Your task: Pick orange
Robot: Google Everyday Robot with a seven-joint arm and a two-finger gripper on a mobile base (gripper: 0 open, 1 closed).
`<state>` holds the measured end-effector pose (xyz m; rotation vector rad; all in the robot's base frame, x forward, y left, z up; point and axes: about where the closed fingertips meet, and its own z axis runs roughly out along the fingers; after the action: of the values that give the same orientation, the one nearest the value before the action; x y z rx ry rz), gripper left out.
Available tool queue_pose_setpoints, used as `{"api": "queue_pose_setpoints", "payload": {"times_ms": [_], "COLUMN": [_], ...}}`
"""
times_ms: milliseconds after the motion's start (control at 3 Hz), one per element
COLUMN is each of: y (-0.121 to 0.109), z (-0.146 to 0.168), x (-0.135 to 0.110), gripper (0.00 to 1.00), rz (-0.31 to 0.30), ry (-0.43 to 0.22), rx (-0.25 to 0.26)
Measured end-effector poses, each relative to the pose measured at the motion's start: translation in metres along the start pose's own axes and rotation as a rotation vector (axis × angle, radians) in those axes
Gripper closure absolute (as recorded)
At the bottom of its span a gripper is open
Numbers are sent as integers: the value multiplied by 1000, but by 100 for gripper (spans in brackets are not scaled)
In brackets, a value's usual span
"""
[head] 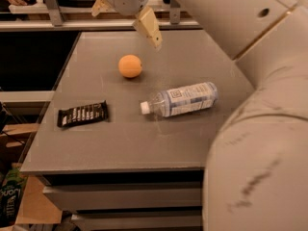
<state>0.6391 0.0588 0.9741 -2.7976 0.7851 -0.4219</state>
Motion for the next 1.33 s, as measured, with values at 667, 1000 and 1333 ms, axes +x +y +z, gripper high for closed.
{"api": "queue_pose_setpoints", "payload": {"times_ms": [667,1000,1333], "y": [6,12,16], "z": [62,90,111], "x": [12,11,8], "gripper": [0,0,18], "rz": [38,49,52], "ry": [-1,-24,-55], "rx": [-73,-111,-143]}}
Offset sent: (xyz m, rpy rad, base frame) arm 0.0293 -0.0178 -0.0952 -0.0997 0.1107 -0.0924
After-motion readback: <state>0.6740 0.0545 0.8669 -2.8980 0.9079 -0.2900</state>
